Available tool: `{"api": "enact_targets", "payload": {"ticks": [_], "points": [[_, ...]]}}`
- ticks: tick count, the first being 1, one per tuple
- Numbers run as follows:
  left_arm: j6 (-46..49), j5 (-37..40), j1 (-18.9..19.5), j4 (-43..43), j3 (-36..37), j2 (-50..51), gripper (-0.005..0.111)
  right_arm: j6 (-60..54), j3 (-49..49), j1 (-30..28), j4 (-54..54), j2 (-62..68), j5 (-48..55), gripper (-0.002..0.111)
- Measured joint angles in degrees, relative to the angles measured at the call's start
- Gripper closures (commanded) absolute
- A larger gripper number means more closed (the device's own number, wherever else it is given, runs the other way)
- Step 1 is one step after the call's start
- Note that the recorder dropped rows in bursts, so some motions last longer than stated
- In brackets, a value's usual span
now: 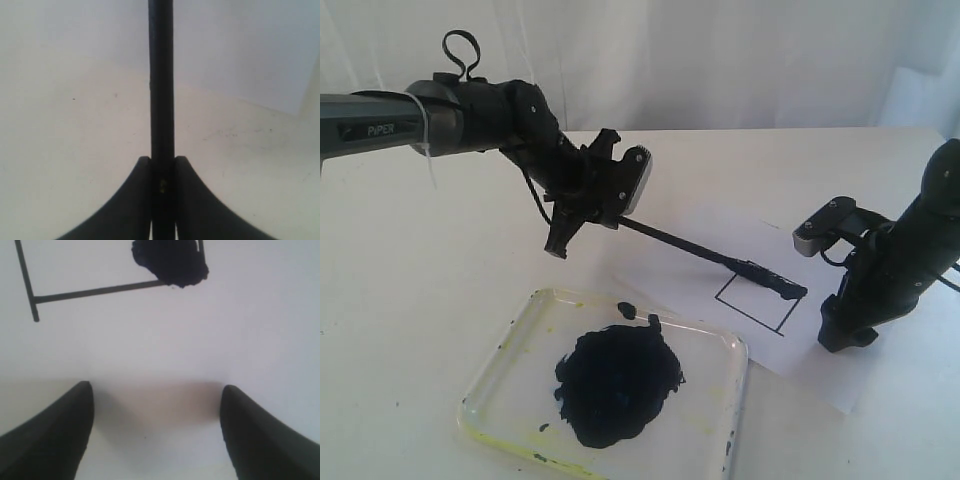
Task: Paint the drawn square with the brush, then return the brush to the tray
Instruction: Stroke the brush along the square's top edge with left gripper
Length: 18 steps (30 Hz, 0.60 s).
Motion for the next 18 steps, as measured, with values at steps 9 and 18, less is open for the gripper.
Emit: {"api": "enact_targets", "payload": {"ticks": [9, 18], "points": [[-2.40, -1.72, 0.00, 2.14, 0.00, 0.00, 0.107, 0.09, 0.00, 0.00, 0.00, 0.00, 0.00, 0.041], [-3.08, -1.96, 0.59, 3.85, 0.00, 0.00, 0.107, 0.09, 0.00, 0.00, 0.00, 0.00, 0.00, 0.041]]}}
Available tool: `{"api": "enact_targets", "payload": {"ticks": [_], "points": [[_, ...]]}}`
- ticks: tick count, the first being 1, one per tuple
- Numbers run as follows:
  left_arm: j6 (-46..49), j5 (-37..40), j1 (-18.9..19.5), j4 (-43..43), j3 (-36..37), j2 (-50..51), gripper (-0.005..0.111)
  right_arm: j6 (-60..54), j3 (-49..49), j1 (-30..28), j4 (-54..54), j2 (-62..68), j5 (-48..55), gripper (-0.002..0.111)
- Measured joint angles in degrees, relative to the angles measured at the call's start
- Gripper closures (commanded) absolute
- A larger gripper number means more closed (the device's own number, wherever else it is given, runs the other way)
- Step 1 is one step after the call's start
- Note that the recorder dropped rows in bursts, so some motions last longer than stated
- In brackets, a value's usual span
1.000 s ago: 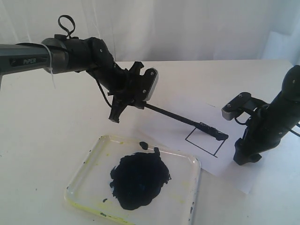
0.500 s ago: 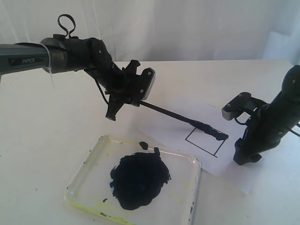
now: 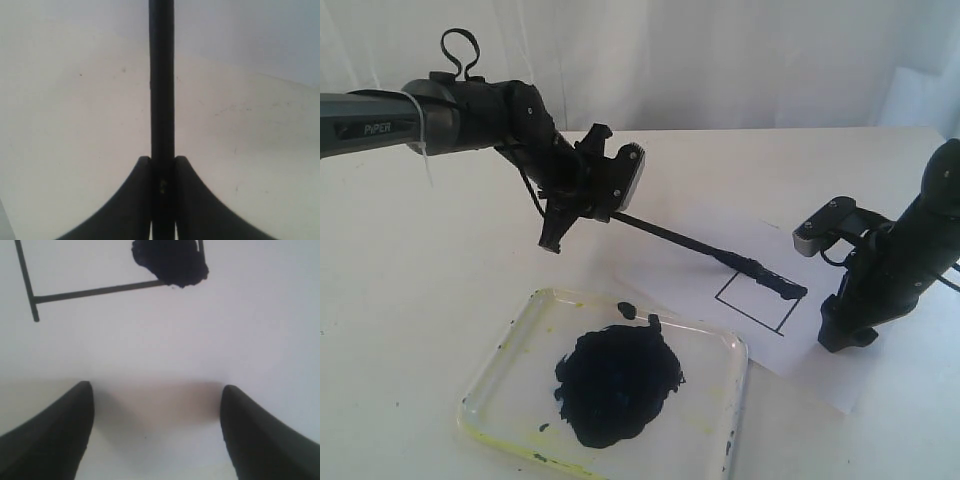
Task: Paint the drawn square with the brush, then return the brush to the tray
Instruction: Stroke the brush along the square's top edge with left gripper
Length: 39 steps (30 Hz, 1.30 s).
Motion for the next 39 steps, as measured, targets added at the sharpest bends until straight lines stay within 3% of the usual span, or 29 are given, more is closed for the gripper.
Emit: {"api": "enact_targets", "payload": {"ticks": [32, 39], "points": [[-3.65, -1.29, 0.00, 1.83, 0.00, -0.11, 0.107, 0.00, 0.00, 0.00, 0.00, 0.00, 0.00, 0.041], [-3.27, 3.20, 0.00, 0.98, 0.00, -2.80, 0.107, 0.00, 0.00, 0.00, 0.00, 0.00, -0.11, 0.041]]}}
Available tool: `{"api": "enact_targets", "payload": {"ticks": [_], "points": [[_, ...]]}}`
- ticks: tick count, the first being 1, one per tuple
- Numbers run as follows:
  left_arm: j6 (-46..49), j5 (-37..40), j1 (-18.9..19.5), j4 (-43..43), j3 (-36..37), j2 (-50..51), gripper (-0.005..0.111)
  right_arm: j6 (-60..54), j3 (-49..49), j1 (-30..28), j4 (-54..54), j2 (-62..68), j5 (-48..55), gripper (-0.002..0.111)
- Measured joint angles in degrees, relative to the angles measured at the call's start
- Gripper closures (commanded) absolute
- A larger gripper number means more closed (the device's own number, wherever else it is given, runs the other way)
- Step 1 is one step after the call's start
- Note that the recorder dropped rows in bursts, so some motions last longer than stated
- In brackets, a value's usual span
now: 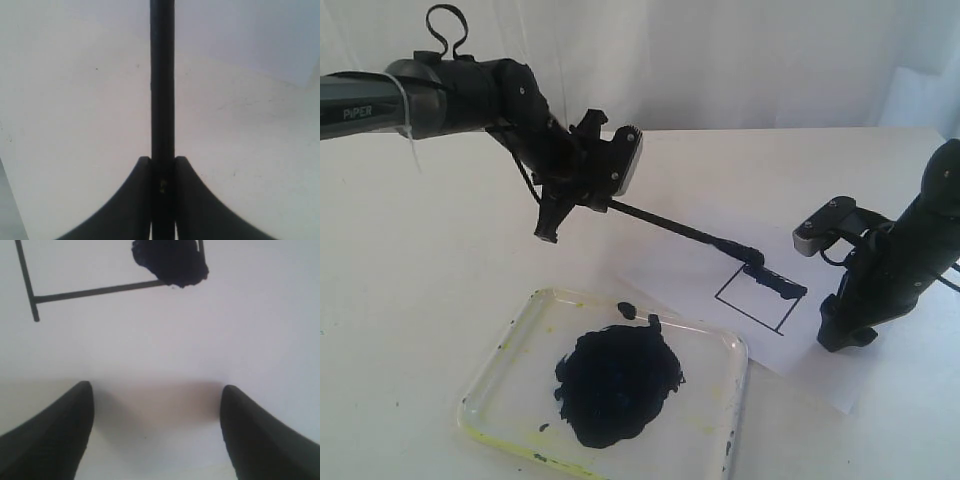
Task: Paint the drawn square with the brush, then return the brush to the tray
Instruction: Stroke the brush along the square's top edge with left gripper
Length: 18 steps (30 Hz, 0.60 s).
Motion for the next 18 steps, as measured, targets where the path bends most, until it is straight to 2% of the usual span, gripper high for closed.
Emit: {"api": "enact_targets", "payload": {"ticks": [9, 18], "points": [[0.53, 6.50, 0.00, -0.21, 0.00, -1.20, 0.107, 0.00, 0.00, 0.00, 0.00, 0.00, -0.10, 0.041], [0.53, 5.86, -1.58, -2.19, 0.00, -1.24, 0.107, 0.00, 0.00, 0.00, 0.00, 0.00, -0.10, 0.041]]}}
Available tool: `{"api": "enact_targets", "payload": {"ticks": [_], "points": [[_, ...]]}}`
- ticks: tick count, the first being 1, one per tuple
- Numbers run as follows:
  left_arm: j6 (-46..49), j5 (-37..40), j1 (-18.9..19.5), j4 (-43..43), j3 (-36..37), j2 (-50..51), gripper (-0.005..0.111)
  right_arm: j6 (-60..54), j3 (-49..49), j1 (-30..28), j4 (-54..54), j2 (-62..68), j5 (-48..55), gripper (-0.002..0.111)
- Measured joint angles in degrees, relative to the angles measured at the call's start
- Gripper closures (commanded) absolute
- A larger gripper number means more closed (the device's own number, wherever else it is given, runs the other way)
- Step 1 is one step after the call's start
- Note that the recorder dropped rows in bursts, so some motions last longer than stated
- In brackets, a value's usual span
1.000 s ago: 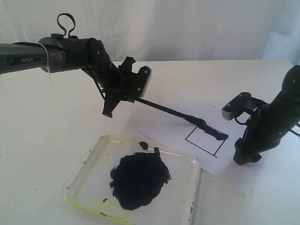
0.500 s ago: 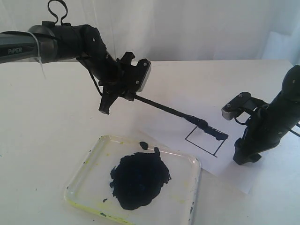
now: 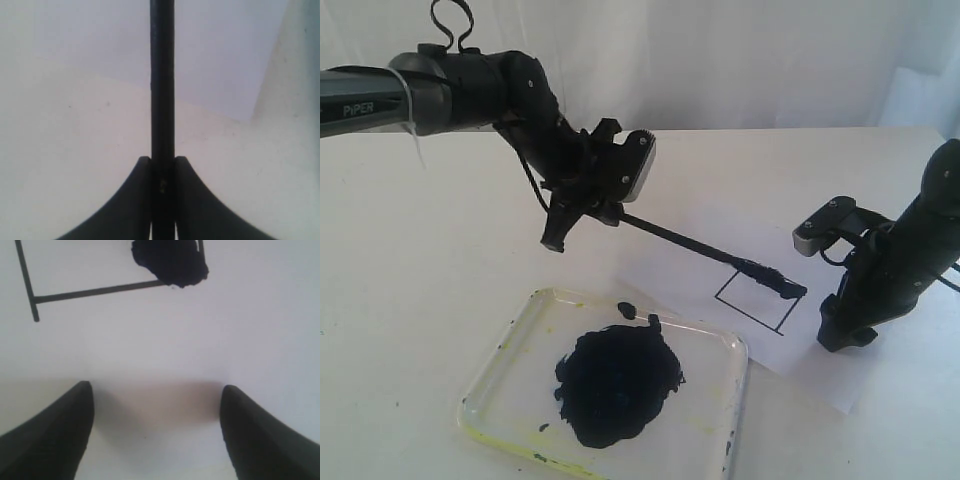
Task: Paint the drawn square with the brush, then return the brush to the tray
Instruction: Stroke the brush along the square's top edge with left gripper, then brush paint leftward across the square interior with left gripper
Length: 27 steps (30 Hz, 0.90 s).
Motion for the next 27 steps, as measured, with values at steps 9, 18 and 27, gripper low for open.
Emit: {"api": "enact_targets", "payload": {"ticks": [9, 18, 27], "points": [[0.60, -2.03, -0.46, -3.44, 0.00, 2.00, 0.107, 0.00, 0.00, 0.00, 0.00, 0.00, 0.00, 0.041], [0.74, -3.77, -0.88, -4.16, 0.00, 3.71, 0.107, 0.00, 0.00, 0.00, 0.00, 0.00, 0.00, 0.041], [1.36, -4.52, -0.88, -4.16, 0.00, 4.66, 0.107, 0.00, 0.00, 0.00, 0.00, 0.00, 0.00, 0.041]]}}
